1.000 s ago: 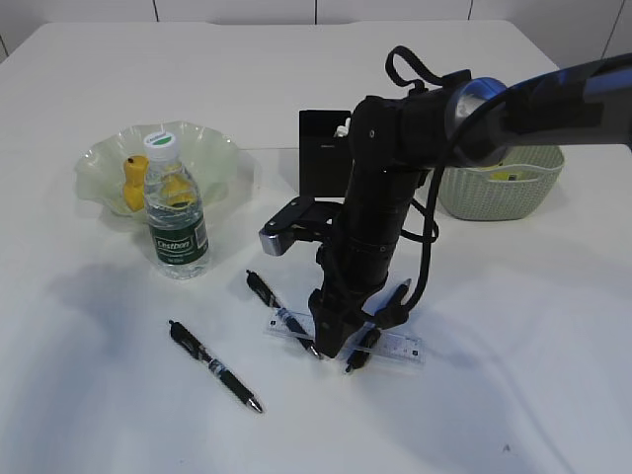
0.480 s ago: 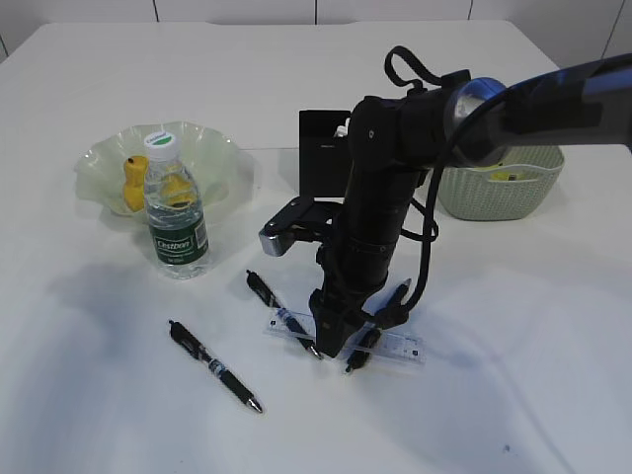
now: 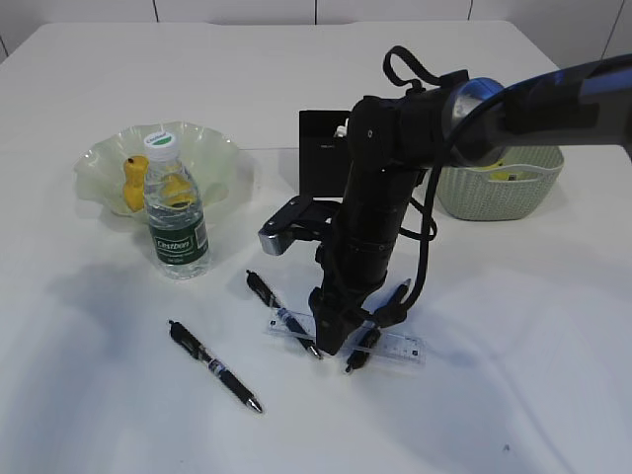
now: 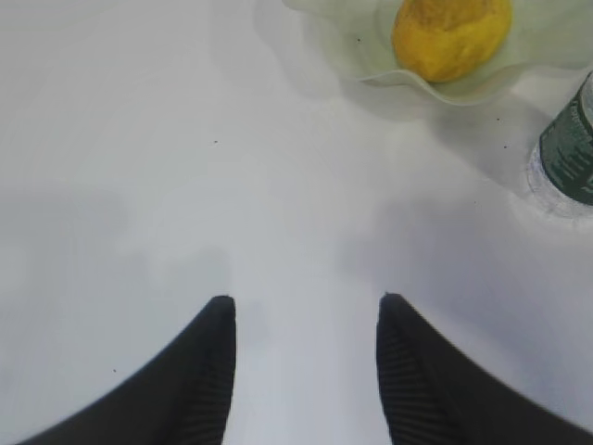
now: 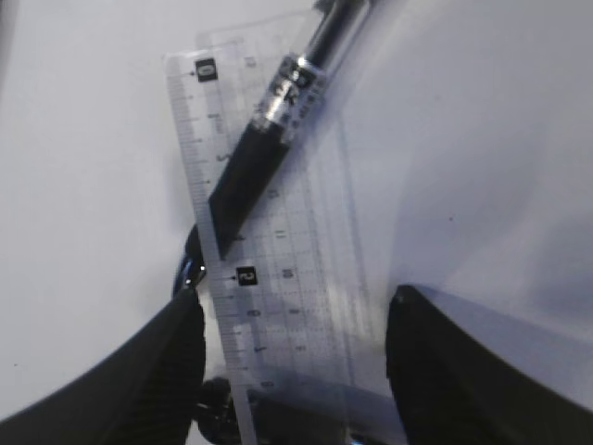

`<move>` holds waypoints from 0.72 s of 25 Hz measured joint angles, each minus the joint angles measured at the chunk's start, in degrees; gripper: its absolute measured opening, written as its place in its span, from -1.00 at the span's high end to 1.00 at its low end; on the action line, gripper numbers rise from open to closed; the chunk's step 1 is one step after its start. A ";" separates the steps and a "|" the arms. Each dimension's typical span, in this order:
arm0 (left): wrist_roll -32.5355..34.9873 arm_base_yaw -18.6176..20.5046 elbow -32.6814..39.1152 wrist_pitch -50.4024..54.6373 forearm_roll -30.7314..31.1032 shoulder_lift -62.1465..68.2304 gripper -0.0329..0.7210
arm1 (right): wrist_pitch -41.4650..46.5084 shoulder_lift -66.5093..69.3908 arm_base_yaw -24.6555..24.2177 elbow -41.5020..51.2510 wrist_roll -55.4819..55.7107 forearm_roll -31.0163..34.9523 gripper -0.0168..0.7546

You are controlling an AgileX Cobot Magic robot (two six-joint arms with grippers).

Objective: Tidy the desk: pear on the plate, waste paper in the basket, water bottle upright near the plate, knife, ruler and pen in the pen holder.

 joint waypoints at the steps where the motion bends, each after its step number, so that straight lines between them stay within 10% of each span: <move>1: 0.00 0.00 0.00 0.00 0.00 0.00 -0.01 | 0.00 0.00 0.00 0.00 0.00 0.00 -0.25; 18: 0.00 0.00 0.00 0.00 0.00 0.00 -0.01 | 1.79 0.00 0.11 -0.12 -0.19 -4.61 -0.24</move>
